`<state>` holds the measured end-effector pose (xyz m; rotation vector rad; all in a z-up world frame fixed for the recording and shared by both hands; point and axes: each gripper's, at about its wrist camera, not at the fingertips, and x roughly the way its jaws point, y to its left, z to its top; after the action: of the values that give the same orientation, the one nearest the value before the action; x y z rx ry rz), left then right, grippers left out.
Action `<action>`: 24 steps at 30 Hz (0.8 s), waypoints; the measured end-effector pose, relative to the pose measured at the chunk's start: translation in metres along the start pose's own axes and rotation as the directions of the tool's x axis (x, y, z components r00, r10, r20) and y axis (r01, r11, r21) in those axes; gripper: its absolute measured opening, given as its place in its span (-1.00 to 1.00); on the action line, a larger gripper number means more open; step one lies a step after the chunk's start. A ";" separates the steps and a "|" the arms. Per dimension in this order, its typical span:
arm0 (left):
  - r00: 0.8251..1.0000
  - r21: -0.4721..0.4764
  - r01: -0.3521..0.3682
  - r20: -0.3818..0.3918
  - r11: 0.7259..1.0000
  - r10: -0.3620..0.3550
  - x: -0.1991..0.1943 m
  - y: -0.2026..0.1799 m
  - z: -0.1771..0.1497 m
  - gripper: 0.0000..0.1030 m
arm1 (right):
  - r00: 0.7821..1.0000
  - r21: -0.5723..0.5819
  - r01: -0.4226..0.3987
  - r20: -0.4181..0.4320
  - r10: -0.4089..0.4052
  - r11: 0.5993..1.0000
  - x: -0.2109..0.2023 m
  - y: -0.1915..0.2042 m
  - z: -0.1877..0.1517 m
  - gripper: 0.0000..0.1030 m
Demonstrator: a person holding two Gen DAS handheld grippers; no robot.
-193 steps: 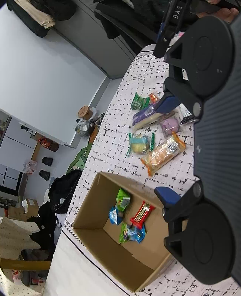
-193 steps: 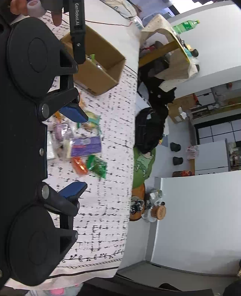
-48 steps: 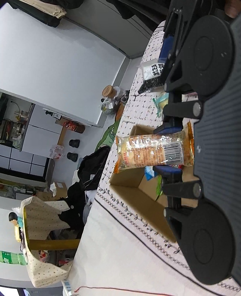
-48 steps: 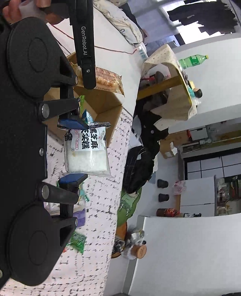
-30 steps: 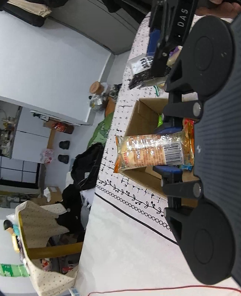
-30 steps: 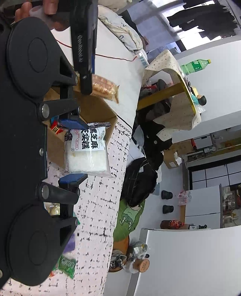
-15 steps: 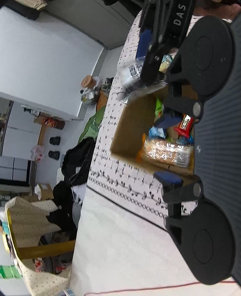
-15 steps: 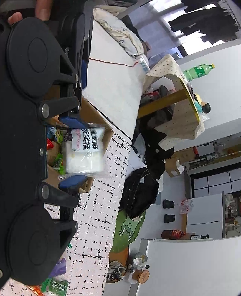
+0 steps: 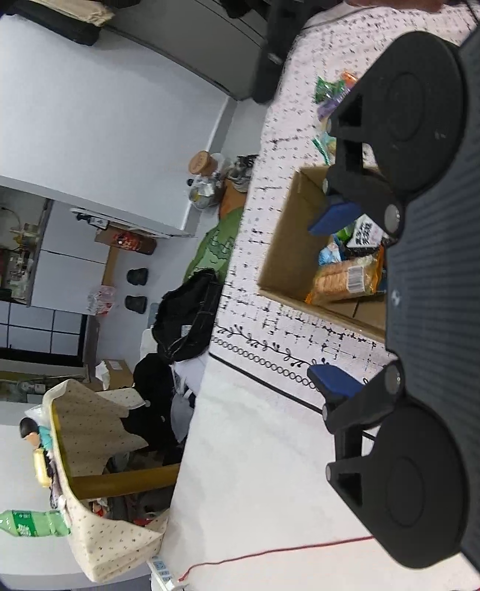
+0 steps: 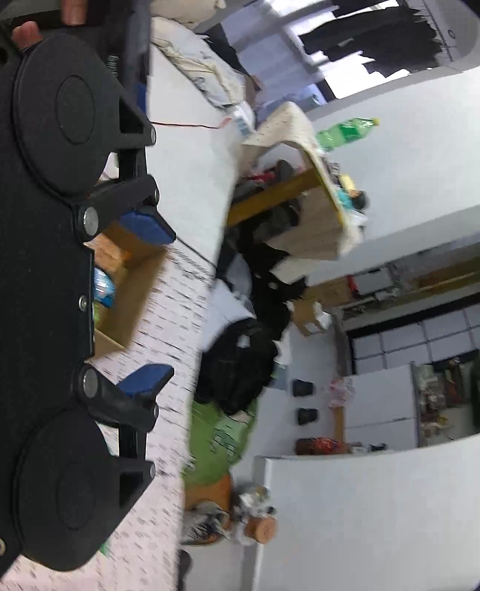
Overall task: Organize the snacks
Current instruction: 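Carry both packets over the cardboard box and open both tools to drop them, then move both tools back over the snack pile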
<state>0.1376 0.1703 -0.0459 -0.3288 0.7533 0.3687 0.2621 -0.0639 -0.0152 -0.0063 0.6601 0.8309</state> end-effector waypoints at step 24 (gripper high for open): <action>0.998 0.005 0.067 0.017 0.998 -0.067 -0.085 -0.024 0.016 0.82 | 0.993 -0.240 0.114 -0.011 -0.121 0.964 -0.091 0.019 0.068 0.88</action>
<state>0.1009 0.1388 0.0292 -0.3453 0.7240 0.3060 0.2413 -0.0955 0.0941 -0.2725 0.5741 0.7922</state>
